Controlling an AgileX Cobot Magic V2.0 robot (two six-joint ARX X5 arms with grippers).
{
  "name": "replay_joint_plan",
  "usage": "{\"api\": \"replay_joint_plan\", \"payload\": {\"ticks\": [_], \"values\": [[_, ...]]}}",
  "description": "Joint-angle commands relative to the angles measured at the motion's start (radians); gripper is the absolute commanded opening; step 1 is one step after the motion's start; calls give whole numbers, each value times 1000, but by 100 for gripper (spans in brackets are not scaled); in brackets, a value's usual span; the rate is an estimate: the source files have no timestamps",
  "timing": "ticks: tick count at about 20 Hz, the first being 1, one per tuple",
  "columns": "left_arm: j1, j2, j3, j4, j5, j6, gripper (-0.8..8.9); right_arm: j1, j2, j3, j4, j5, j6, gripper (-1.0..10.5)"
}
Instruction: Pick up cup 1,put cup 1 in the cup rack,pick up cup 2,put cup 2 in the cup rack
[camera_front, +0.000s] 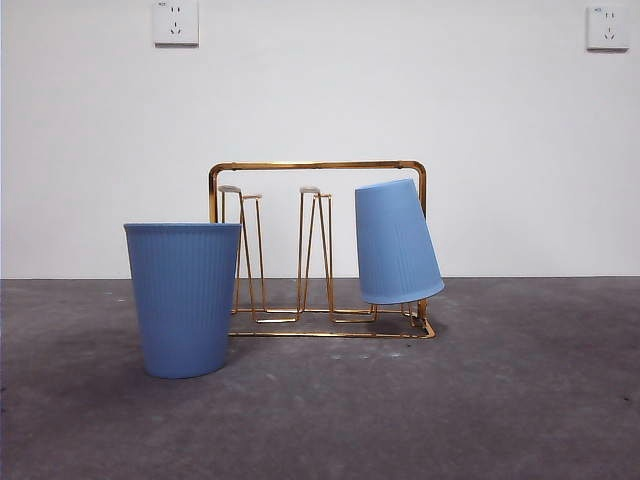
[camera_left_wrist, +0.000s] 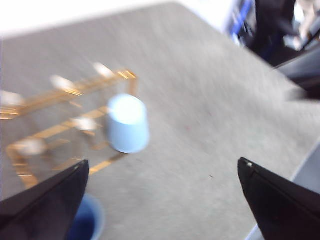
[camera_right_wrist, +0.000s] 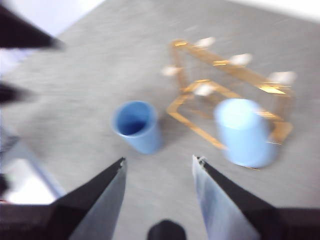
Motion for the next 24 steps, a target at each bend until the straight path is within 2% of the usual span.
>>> {"api": "replay_joint_plan", "payload": {"ticks": [1,2,4,6,9,15,20,21,24], "values": [[-2,-122,-3,-64,-63,18,498,27,98,1,68,-32,53,234],[-2,-167,-3,-87,-87,18,498,44,140,1,100,-32,62,283],[-2,-251,-3,-138,-129,16,498,90,244,1,182,-26,84,453],[-2,-314,-3,-194,-142,4,498,127,341,1,254,-13,118,473],[-2,-377,-3,-282,-167,-6,498,183,478,1,335,48,161,473],[-3,-406,-3,-338,-163,-13,498,271,679,10,423,215,171,472],[-3,-406,-3,-341,-163,-13,498,278,792,49,425,243,214,467],[-3,-406,-3,-341,-163,-13,498,278,808,55,432,245,216,445],[-3,-405,-3,-334,-162,-13,498,278,840,58,457,241,222,259]]}}
